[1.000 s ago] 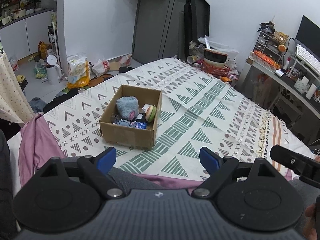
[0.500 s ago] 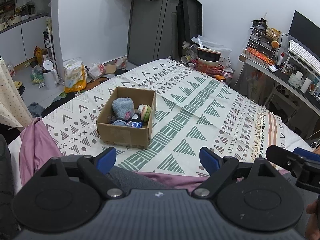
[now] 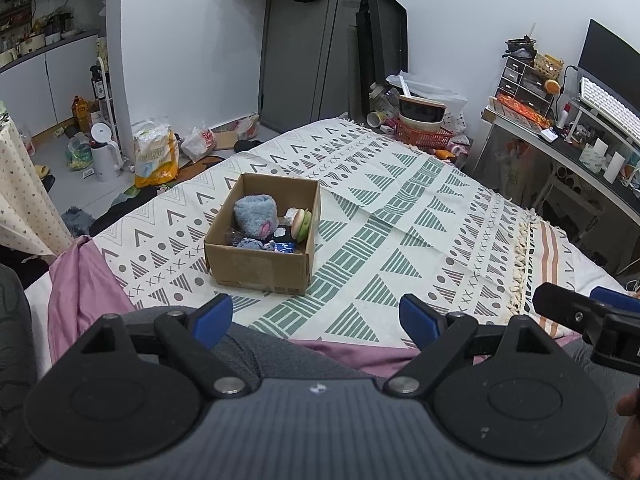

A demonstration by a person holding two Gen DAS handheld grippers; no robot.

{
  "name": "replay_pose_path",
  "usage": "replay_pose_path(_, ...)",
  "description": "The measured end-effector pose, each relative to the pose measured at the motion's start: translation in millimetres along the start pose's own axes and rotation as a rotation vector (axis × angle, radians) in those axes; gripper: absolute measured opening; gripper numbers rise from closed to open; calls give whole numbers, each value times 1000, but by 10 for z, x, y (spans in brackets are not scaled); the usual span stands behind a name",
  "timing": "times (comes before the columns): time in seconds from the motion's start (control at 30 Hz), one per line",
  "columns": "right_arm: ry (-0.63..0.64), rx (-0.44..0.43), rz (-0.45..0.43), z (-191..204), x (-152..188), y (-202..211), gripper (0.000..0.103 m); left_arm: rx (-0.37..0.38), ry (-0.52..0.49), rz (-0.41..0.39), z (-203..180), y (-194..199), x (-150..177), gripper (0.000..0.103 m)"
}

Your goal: Organize soft objects

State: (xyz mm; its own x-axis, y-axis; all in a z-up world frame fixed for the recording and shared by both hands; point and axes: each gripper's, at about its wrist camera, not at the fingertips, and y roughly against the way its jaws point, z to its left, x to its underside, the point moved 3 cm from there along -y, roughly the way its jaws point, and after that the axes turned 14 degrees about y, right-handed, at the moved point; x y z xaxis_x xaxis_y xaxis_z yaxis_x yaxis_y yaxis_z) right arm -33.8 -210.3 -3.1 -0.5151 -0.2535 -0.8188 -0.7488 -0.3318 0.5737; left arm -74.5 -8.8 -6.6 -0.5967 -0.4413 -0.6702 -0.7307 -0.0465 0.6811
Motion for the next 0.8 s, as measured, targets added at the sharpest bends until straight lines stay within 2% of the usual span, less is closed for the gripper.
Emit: replay_pose_path(0.8,-6,-5,3,6,58,-17,103,-7,0,-3,87,66,35,89)
